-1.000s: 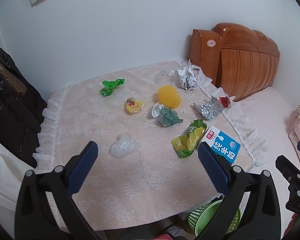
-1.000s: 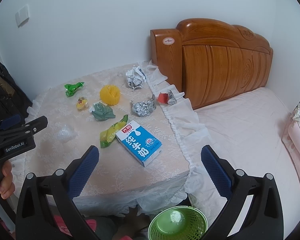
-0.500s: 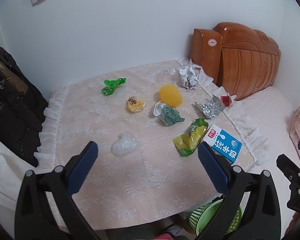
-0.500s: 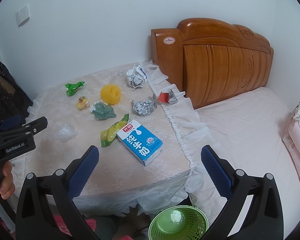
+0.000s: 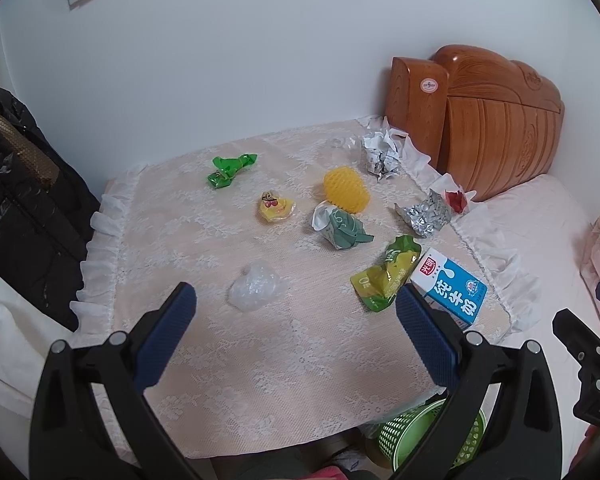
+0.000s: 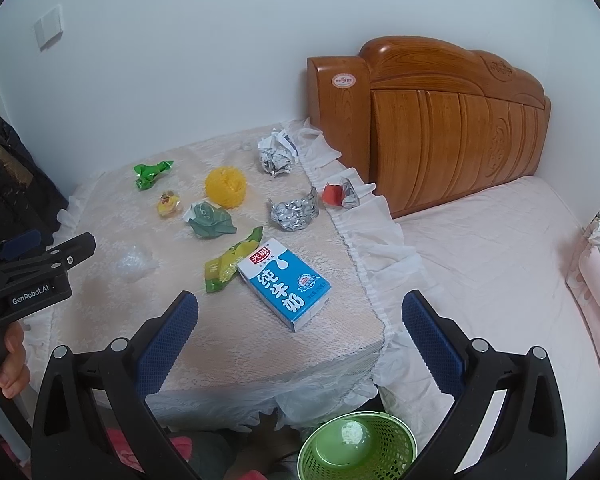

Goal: Collect trash
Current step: 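Move both tools toward the trash on the lace table, then grasp the clear plastic bag with the left tool while the right tool grasps the milk carton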

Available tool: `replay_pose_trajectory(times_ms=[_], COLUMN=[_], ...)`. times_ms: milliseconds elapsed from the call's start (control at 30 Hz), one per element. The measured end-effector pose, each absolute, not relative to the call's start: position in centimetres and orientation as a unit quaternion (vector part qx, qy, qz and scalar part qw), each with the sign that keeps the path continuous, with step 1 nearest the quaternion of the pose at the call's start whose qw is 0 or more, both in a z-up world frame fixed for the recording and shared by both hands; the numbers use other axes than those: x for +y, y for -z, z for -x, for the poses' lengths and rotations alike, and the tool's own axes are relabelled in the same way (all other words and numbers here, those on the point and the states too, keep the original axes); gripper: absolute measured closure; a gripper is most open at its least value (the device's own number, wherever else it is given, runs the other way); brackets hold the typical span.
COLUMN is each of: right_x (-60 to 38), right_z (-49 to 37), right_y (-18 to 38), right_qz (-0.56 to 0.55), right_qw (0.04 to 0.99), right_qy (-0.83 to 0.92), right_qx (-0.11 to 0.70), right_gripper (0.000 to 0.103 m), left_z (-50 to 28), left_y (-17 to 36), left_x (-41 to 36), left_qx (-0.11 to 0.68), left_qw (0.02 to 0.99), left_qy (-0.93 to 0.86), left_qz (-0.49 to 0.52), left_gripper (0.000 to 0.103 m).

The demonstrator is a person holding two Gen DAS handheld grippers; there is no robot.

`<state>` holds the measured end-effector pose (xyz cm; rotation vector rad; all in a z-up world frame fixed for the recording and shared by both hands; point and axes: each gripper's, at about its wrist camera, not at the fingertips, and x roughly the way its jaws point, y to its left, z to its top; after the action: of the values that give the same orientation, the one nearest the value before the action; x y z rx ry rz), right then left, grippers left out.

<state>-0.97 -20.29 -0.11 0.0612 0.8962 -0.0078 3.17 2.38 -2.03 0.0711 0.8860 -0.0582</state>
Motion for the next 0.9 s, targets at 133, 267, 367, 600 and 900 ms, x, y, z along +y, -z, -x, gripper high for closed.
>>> replay_pose_trajectory(times_ms=[133, 267, 367, 600, 900], right_x=[-20.1, -20.0, -20.2, -20.8, -19.8], right_z=[1.0, 0.7, 0.4, -0.9, -2.7], right_y=[0.2, 0.6, 1.7, 6.6, 10.9], right_qz=[-0.027, -0.015, -0.027, -0.06, -0.072], right_qw=[0.903, 0.901, 0.89, 0.862, 0.849], right_qy=[0.004, 0.009, 0.005, 0.005, 0.016], right_qx=[0.429, 0.433, 0.455, 0.503, 0.523], right_gripper=[0.002, 0.002, 0.002, 0.002, 0.002], left_z=[-3.2, -3.4, -4.0, -6.4, -10.5], left_y=[2.2, 2.5, 3.4, 9.8, 16.3], left_x=[2.7, 2.9, 3.8, 6.7, 8.6], left_qx=[0.43, 0.431, 0.433, 0.49, 0.528], left_qw=[0.902, 0.901, 0.899, 0.864, 0.837], left_qy=[0.028, 0.033, 0.049, 0.078, 0.11], left_qz=[-0.034, -0.041, -0.041, -0.08, -0.095], left_gripper=[0.007, 0.007, 0.007, 0.007, 0.007])
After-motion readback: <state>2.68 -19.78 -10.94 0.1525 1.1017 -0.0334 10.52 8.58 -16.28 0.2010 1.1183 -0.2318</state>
